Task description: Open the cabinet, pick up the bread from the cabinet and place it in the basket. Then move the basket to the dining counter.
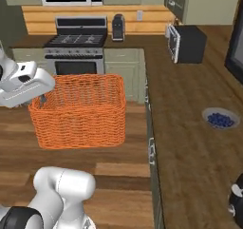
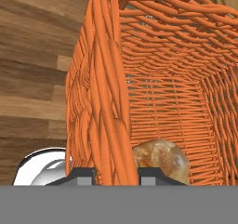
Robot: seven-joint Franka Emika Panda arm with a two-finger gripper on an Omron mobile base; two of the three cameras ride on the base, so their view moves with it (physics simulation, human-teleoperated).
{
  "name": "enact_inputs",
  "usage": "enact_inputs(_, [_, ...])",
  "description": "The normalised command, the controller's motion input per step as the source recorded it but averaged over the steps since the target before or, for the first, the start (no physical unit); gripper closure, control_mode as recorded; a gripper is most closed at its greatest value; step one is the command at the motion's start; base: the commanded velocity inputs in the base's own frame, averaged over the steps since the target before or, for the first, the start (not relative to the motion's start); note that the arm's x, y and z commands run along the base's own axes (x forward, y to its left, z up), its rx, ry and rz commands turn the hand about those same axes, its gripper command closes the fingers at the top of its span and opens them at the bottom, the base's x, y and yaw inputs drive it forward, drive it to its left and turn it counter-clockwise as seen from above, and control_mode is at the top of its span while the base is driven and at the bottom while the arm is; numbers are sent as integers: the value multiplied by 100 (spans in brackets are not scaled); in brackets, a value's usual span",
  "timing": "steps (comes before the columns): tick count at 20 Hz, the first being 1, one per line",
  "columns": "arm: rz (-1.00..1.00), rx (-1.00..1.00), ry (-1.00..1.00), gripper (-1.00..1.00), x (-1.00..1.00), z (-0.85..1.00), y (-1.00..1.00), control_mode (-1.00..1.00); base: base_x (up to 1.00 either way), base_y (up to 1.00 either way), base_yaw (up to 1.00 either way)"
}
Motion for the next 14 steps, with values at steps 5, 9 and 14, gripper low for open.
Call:
enact_inputs(5, [0, 0, 0, 100, 0, 0, 0, 100, 10, 0, 61])
enact_inputs(9, [0, 0, 0, 100, 0, 0, 0, 100, 14, 0, 67])
enact_inputs(14, [0, 0, 0, 100, 0, 0, 0, 100, 32, 0, 71])
